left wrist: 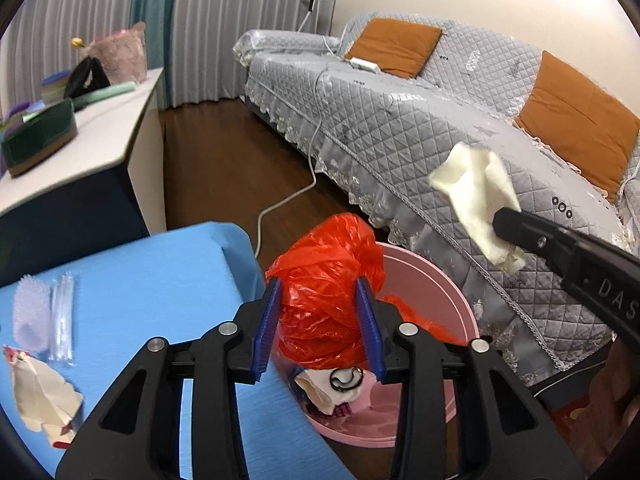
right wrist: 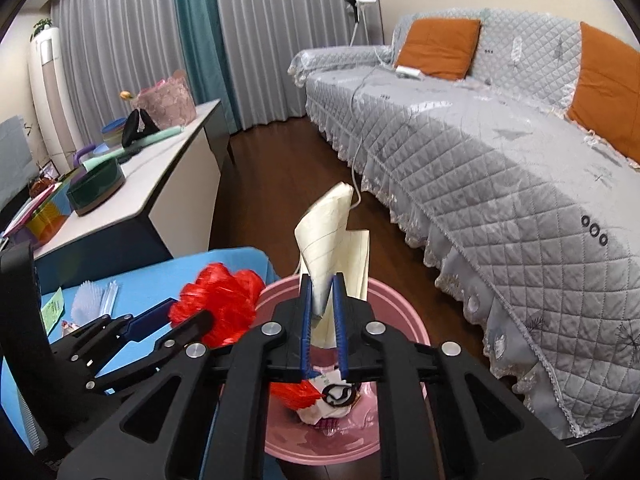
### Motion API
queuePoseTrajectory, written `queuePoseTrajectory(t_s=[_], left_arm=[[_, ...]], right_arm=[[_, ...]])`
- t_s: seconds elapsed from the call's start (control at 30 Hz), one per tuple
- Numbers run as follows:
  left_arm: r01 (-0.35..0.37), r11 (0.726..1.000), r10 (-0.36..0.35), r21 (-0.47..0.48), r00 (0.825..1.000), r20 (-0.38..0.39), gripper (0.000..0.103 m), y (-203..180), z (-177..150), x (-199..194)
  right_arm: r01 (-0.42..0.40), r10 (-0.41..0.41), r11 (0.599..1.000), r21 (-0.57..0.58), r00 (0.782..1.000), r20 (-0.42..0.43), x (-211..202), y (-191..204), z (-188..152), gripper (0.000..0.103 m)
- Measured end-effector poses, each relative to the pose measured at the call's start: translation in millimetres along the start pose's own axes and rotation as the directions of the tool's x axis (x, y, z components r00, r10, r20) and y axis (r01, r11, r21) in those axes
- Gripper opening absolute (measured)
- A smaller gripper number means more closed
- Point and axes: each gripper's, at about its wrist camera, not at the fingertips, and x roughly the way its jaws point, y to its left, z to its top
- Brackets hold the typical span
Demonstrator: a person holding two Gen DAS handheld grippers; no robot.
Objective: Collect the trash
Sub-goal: 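Open both grippers over pink bin to drop red bag and cream paper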
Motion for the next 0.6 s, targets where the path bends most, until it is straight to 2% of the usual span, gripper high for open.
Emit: queuePoseTrajectory(t_s=[0.03,0.13,0.33,0.6], left_arm=[[-0.001,1.0,0.001,-0.004,1.0,-0.002,0.044,0.7,-0.3,0.3],[-0.01,1.0,0.01,-0.009,1.0,0.0,0.044,2.8,-0.5,-1.1],[-0.034,0.999,0.034,-0.008,0.999,0.002,0.044,9.6,-2.3,-11.3],[-0.058,0.998,0.058,-0.005,0.997,0.041,0.044,25.1,0.5,-48.3]], right_arm=[[0.004,-0.004,1.0,0.003,1.0,-0.007,1.5,-0.4,-0.9,0.024],[0.008,-0.008,1.0,0.01,1.0,-0.006,1.2,-0.6,-1.2,0.032],[0.005,-0.005,1.0,0.002,1.0,0.011,-3.3,4.4,1.6,0.033],[-0.012,0.012,1.0,-0.011,0.999,0.045,-14.4,15.3,4.6,0.033]])
